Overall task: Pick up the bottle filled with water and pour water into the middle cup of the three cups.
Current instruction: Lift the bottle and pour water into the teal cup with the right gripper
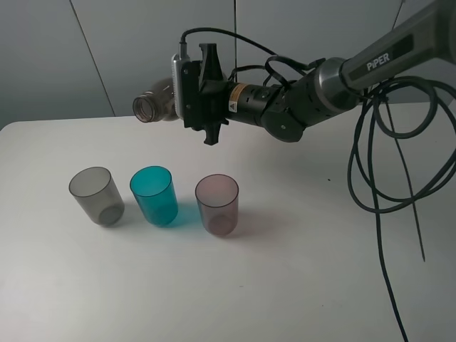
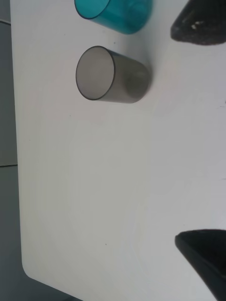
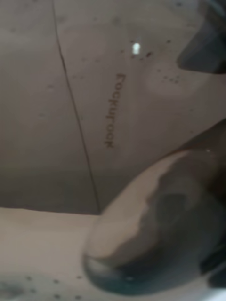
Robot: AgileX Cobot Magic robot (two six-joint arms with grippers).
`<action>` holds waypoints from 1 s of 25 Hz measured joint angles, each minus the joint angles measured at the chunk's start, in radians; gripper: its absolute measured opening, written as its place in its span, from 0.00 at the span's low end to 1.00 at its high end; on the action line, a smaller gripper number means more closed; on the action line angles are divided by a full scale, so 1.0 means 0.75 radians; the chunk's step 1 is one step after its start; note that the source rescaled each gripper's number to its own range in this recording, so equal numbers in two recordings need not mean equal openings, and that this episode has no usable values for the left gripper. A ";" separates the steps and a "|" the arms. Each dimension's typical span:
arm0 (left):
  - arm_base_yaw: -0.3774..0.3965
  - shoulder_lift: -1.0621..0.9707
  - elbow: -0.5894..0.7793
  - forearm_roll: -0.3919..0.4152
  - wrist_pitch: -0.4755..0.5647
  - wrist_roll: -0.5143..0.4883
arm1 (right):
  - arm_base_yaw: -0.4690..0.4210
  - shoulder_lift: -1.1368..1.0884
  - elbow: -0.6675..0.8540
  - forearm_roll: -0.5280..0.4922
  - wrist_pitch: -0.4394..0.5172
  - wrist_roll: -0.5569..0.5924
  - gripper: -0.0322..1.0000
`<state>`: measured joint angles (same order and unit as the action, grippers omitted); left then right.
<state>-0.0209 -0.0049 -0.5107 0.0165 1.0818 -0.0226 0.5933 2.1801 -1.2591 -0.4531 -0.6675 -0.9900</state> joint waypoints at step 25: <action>0.000 0.000 0.000 0.000 0.000 0.000 | 0.000 0.000 0.000 -0.005 0.000 -0.267 0.05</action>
<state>-0.0209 -0.0049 -0.5107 0.0165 1.0818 -0.0226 0.5933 2.1801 -1.2591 -0.4570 -0.6679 -1.1904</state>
